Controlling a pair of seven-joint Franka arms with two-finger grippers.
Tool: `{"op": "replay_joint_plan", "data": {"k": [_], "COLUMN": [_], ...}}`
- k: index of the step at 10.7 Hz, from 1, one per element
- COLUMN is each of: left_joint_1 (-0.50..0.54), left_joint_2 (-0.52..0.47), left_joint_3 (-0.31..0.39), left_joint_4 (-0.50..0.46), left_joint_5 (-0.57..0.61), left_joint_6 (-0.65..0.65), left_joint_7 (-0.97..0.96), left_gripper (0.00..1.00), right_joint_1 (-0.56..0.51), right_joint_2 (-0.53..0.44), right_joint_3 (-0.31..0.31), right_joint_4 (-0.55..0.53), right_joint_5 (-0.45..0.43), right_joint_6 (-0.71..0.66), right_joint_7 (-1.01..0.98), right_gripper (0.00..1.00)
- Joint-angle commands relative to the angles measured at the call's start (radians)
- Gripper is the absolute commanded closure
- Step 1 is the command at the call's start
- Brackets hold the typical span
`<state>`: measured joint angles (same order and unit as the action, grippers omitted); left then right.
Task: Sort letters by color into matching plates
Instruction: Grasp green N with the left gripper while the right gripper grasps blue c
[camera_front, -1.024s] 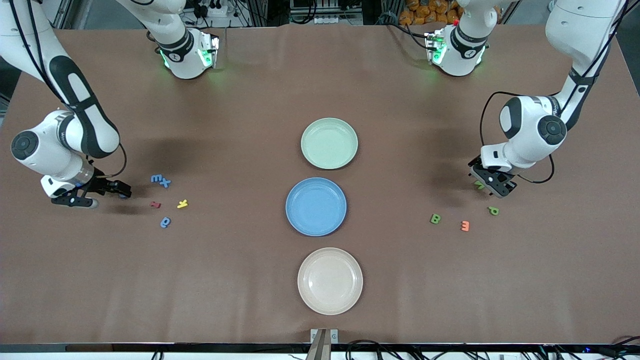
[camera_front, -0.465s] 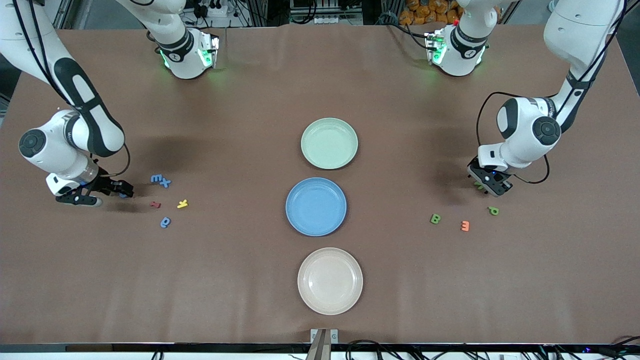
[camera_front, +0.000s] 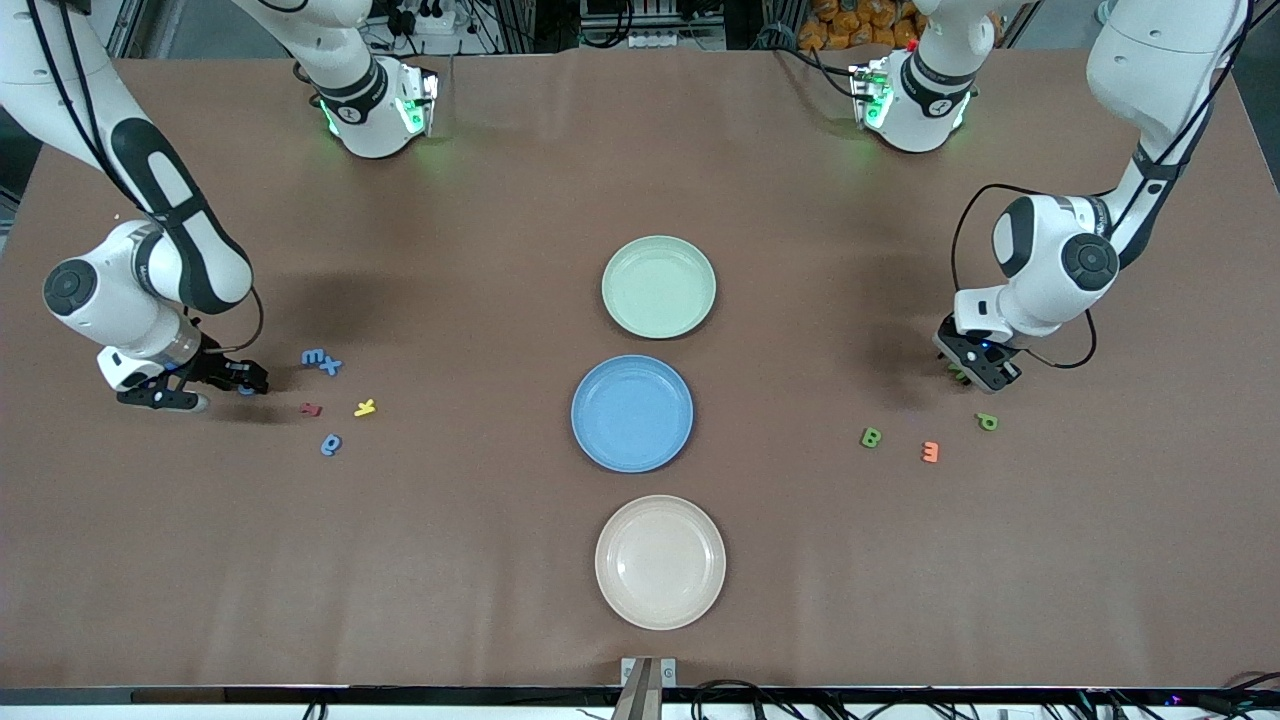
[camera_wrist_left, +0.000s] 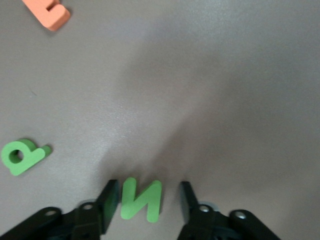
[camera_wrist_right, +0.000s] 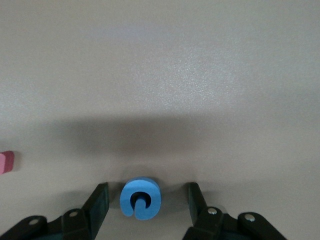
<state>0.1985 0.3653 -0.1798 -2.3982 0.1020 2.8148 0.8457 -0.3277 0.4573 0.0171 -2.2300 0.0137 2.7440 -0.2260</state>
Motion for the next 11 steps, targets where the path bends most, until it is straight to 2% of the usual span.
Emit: {"op": "replay_joint_plan", "data": {"k": [1, 2, 5, 8, 9, 11], "left_joint_1": [0.007, 0.007, -0.001, -0.068, -0.094, -0.099], "left_joint_2": [0.001, -0.005, -0.037, -0.089, -0.103, -0.111], "left_joint_3": [0.002, 0.0, -0.004, -0.044, -0.062, -0.13], "left_joint_4": [-0.007, -0.006, 0.001, 0.06, 0.088, 0.151], "left_joint_5": [0.03, 0.03, 0.028, 0.03, 0.03, 0.03], "left_joint_6": [0.025, 0.025, 0.019, -0.139, -0.203, -0.321], "left_joint_7": [-0.002, -0.007, -0.031, -0.26, -0.328, -0.457], "left_gripper": [1.0, 1.0, 1.0, 1.0, 1.0, 1.0], "right_joint_1": [-0.014, -0.014, -0.011, -0.01, -0.016, -0.005], "right_joint_2": [0.0, -0.002, -0.002, -0.012, -0.038, -0.089], "right_joint_3": [0.012, 0.012, 0.012, 0.015, 0.036, 0.041], "right_joint_4": [-0.013, -0.014, -0.02, -0.017, -0.007, 0.076], "right_joint_5": [-0.003, -0.001, -0.003, -0.003, -0.001, 0.0], "right_joint_6": [0.026, 0.026, 0.036, 0.025, -0.004, -0.184], "right_joint_7": [-0.009, -0.004, -0.001, 0.0, 0.002, 0.055], "right_gripper": [0.47, 0.54, 0.69, 0.72, 0.73, 0.74]}}
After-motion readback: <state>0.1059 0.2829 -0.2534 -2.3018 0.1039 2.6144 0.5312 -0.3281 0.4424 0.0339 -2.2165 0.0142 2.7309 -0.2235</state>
